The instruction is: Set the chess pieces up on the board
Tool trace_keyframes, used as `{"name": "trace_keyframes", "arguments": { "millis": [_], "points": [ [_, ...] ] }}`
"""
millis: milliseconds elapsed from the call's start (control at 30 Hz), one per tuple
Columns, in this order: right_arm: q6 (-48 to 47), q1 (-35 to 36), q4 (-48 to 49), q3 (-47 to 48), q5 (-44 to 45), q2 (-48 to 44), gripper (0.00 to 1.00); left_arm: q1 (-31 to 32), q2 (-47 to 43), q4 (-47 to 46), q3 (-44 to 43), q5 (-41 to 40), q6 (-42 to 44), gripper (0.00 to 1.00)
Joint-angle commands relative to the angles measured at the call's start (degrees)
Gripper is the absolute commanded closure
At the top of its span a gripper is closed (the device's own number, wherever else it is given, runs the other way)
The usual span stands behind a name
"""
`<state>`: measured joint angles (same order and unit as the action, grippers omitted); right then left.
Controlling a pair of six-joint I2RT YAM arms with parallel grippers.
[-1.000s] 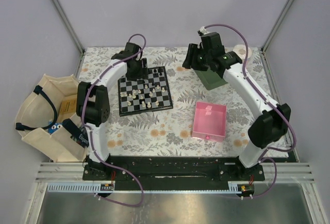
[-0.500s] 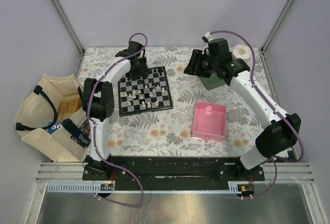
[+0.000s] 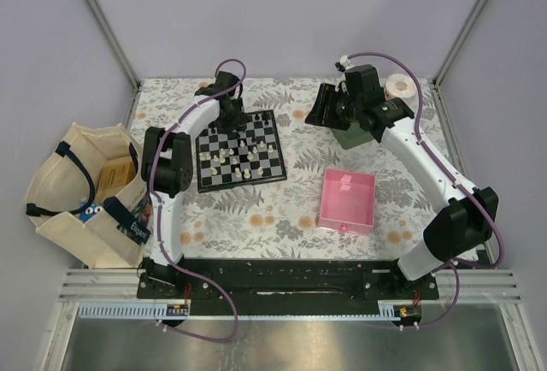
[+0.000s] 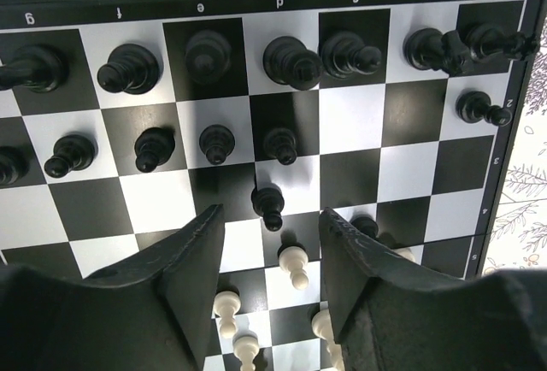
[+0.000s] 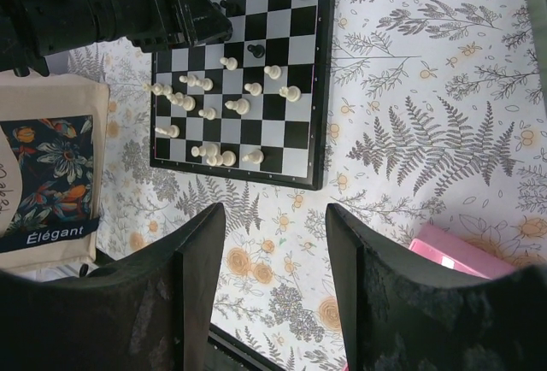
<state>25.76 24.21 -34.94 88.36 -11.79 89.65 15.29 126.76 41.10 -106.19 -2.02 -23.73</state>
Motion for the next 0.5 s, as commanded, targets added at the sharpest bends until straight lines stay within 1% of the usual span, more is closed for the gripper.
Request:
{"name": "trace_keyframes", "arguments": {
  "millis": [0, 33, 467],
  "points": [
    [-0.5, -0.6, 1.5, -0.4, -1.8, -1.0, 0.41, 0.0, 0.9, -0.1, -3.6, -0.9, -0.7, 0.51],
    [-0.5, -0.7, 1.5, -0.4, -1.9, -0.9, 0.41, 0.0, 1.0, -0.1, -3.6, -0.8, -0.7, 0.52],
    [-0.4, -0.7, 1.5, -0.6, -2.7, -0.3, 0.41, 0.0, 1.0, -0.2, -2.3, -0.8, -0.9, 0.55]
  ]
}}
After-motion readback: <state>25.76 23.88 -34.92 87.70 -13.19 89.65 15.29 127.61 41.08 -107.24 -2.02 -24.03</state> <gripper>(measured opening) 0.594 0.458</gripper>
